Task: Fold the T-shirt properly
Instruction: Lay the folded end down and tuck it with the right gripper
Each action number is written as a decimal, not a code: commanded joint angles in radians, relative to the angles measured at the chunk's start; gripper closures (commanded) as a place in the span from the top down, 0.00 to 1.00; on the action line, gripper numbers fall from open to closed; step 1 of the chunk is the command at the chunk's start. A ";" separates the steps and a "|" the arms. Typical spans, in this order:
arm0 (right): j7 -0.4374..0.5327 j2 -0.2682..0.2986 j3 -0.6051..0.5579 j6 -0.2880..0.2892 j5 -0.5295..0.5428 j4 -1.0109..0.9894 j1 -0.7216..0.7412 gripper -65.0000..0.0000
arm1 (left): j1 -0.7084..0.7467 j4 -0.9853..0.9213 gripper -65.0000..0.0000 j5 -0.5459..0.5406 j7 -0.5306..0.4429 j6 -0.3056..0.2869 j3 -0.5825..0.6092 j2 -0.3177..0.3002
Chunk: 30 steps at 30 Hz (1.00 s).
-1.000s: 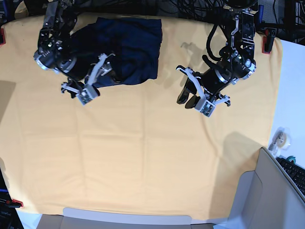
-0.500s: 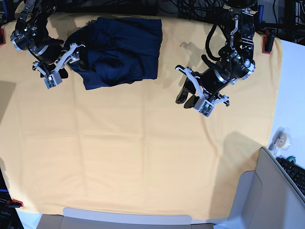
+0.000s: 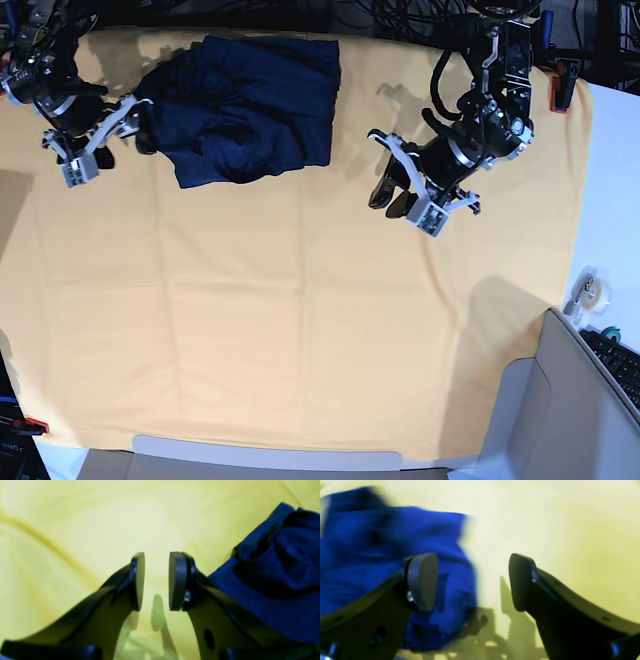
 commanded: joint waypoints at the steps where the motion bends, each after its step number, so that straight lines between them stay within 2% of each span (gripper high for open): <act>1: 0.011 0.007 0.000 0.011 0.021 -0.013 -0.001 0.67 | -0.012 0.016 0.25 -0.012 -0.033 -0.001 -0.002 -0.005; 6: 0.011 0.014 -0.010 0.011 0.021 -0.133 0.020 0.67 | -0.012 0.016 0.25 -0.015 -0.033 -0.001 0.000 -0.002; 15: 0.012 0.014 -0.161 0.011 0.021 -0.188 0.080 0.67 | -0.012 0.016 0.25 -0.015 -0.033 -0.001 0.000 -0.002; 20: 0.014 0.011 -0.202 0.011 0.021 -0.250 0.097 0.66 | -0.012 0.016 0.25 -0.015 -0.034 -0.001 -0.006 -0.003; 21: 0.015 0.004 -0.208 0.011 0.021 -0.254 0.097 0.63 | -0.012 0.016 0.25 -0.015 -0.034 -0.001 -0.008 -0.003; 23: 0.014 -0.003 -0.210 0.011 0.021 -0.256 0.094 0.50 | -0.012 0.016 0.25 -0.015 -0.034 -0.001 -0.008 -0.005; 28: 0.012 -0.023 -0.225 0.011 0.022 -0.242 0.083 0.00 | -0.012 0.016 0.25 -0.015 -0.034 -0.001 -0.002 -0.005; 30: 0.012 -0.025 -0.225 0.011 0.022 -0.205 0.066 0.00 | -0.012 0.016 0.25 -0.015 -0.034 -0.001 -0.002 -0.005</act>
